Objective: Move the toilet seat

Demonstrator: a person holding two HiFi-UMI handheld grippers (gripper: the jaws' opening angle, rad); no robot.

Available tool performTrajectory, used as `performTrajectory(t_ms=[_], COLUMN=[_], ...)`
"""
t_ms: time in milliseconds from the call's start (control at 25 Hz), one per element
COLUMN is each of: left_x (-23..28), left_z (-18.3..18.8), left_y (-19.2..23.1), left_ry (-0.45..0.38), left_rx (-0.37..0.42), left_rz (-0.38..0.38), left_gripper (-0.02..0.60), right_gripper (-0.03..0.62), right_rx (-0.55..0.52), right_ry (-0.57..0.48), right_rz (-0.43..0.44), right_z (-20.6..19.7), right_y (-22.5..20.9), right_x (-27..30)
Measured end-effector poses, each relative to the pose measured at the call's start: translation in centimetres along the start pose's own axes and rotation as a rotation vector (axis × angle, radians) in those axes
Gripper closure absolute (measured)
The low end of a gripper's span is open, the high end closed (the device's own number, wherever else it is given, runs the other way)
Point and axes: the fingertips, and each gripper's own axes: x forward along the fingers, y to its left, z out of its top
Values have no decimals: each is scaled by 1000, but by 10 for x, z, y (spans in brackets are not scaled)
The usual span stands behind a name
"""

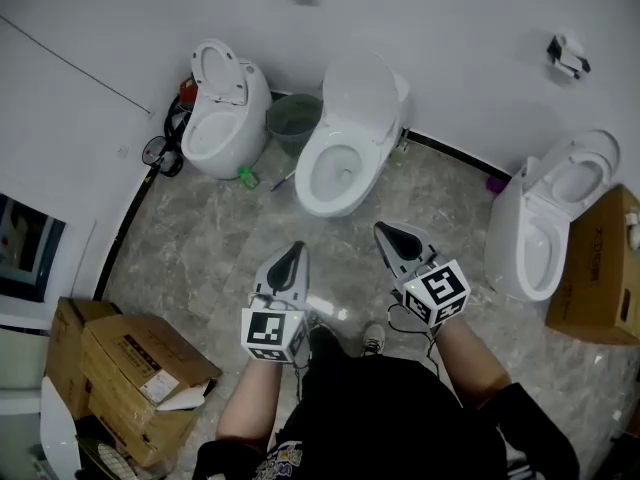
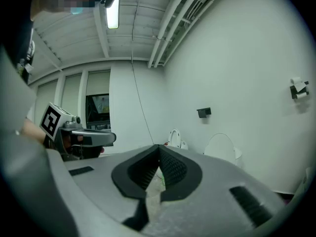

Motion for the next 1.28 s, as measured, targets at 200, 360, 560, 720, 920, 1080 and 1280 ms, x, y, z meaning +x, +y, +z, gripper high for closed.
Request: performTrajectory(t_ms=[200, 360, 560, 720, 920, 1080, 1280], left_x=[2, 9, 20, 30, 44, 51, 57], left_z=[5, 10, 11, 16, 22, 21, 21], left_y=[16, 30, 60, 91, 124, 146, 171], left_ry=[-1, 2, 1, -13, -8, -4, -10], left_rx=[4, -3, -8, 3, -8, -13, -2], left_rz=[-8, -35, -62, -79, -112, -147, -168], left_gripper=[572, 572, 572, 569, 512, 479, 429], right_gripper=[578, 561, 532, 500, 470, 440, 394], right_rx=[0, 6, 6, 6, 9, 14, 10], right_ry=[-18, -24, -30, -41, -51, -59, -71], right_rz=[-14, -24, -46, -76, -121, -158, -188], right_z=[6, 12, 18, 27, 34, 35, 38], right_y=[1, 2, 5, 7, 6, 8, 11], right_x=[13, 30, 59, 84, 115, 138, 160])
